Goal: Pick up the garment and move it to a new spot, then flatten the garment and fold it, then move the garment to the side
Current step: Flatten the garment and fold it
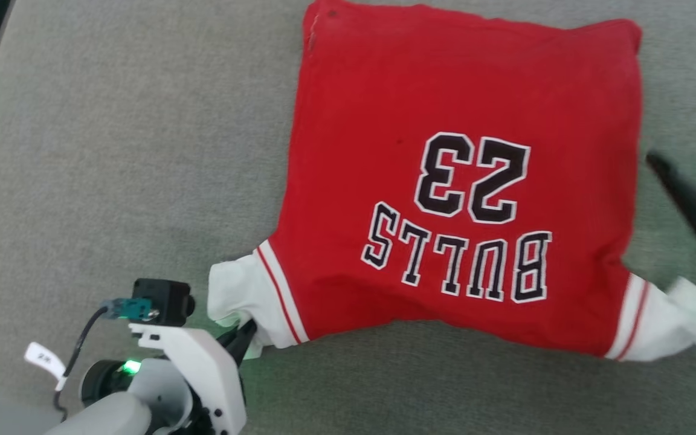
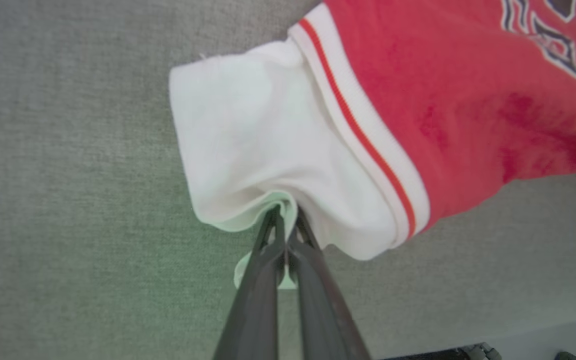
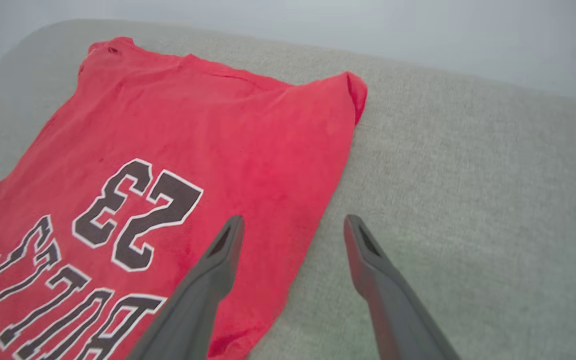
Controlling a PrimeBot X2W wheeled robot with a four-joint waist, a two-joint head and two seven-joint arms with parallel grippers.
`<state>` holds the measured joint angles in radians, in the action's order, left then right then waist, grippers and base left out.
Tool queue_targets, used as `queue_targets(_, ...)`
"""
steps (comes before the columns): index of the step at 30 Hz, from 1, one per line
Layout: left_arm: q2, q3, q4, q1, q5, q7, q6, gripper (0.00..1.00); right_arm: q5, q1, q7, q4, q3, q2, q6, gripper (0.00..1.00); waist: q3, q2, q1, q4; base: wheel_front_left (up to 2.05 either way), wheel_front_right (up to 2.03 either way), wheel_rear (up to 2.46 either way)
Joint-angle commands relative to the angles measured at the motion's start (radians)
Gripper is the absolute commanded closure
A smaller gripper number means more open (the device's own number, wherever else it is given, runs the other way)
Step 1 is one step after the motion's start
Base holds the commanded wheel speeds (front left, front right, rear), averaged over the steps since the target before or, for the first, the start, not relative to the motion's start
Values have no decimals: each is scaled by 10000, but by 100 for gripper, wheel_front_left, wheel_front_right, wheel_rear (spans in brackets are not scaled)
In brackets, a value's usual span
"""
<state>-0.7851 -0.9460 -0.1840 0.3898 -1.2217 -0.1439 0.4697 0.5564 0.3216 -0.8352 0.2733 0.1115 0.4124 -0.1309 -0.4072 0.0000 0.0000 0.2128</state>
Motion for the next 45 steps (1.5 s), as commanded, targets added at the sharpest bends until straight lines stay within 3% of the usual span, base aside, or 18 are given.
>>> queue_targets(1,139,-49,47,223,191,-22,-84,100,-158,599,98,-483,-93,46,3,0,-192,0,0,248,0,0,0)
queue_targets(11,905,-397,425,888,528,-127,-553,100,-862,4093,535,-4695,-781,986,3,0,-710,0,0,1266,0,0,0)
queue_targets(18,1323,-505,733,1128,604,-73,-819,100,-894,5440,-311,-7562,-1390,1153,2,0,-1028,0,0,1766,0,0,0)
queue_targets(23,1490,-545,964,1200,594,-52,-982,100,-725,5383,-1211,-9052,-2040,986,2,0,-1097,0,0,1900,0,0,0)
queue_targets(24,1523,-550,1019,1211,594,-53,-997,100,-667,5313,-1446,-9252,-2301,970,2,51,-1101,0,0,1917,0,0,0)
queue_targets(25,1567,-552,1059,1217,564,-54,-1036,100,-533,5249,-1630,-9380,-2526,998,-1,87,-1097,0,0,1923,0,0,0)
queue_targets(26,1585,-542,1113,1225,537,-43,-1064,100,-429,5240,-1711,-9413,-2714,1073,-1,100,-1094,0,0,1916,0,0,0)
queue_targets(32,1373,-303,1337,1162,387,49,-999,100,227,5670,-1276,-8751,-3207,1702,3,100,-912,0,0,1482,0,0,0)
queue_targets(37,958,-67,1276,1060,351,119,-864,100,1151,5620,-973,-7196,-3720,2118,3,100,-625,0,0,794,0,0,0)
queue_targets(45,197,222,860,853,217,64,-677,100,2740,3940,-525,-4603,-3677,2775,3,100,-73,0,0,-414,0,0,0)
